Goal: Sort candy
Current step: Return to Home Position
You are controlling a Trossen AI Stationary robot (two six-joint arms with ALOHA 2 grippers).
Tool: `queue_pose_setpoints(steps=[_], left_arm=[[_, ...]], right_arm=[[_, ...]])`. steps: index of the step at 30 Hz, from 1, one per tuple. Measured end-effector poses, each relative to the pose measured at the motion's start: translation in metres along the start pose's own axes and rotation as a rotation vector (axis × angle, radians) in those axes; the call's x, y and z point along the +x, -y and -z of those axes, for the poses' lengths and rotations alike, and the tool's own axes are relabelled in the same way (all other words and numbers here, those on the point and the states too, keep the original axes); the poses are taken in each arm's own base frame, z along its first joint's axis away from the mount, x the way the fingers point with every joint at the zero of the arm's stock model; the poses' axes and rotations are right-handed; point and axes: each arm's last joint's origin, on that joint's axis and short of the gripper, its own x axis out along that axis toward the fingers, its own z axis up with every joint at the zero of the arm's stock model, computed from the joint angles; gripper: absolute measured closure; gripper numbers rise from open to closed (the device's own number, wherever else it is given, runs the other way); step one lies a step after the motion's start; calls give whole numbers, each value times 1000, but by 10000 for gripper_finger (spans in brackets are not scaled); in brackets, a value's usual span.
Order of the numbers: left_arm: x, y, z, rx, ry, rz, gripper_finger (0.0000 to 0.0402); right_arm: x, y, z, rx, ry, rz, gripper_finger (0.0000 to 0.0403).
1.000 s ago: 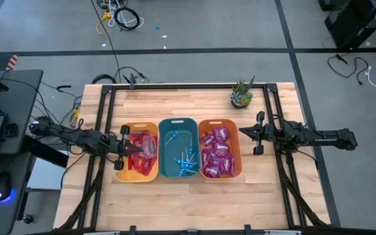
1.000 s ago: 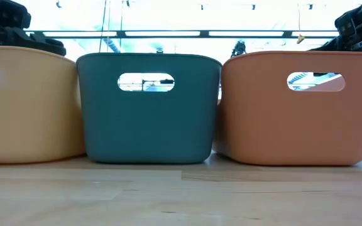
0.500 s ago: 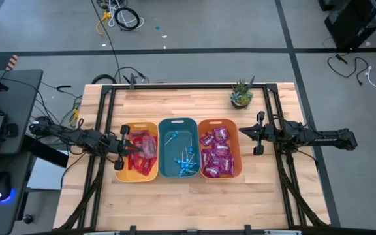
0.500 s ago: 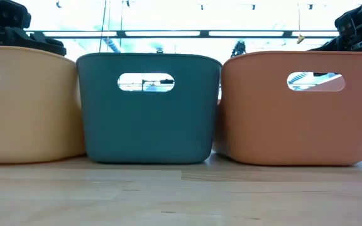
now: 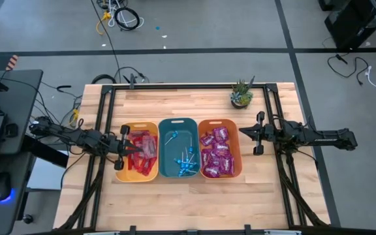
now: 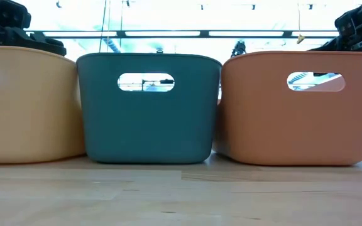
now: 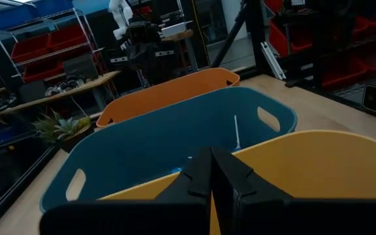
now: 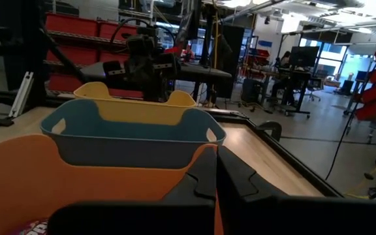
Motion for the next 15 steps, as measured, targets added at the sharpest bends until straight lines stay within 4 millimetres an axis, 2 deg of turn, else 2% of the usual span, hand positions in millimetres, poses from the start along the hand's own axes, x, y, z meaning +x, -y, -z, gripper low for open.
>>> queue_pose_setpoints(steps=[15], left_arm=[[0, 0, 0, 0, 0, 0, 394]], right_arm=[[0, 0, 0, 0, 0, 0, 400]])
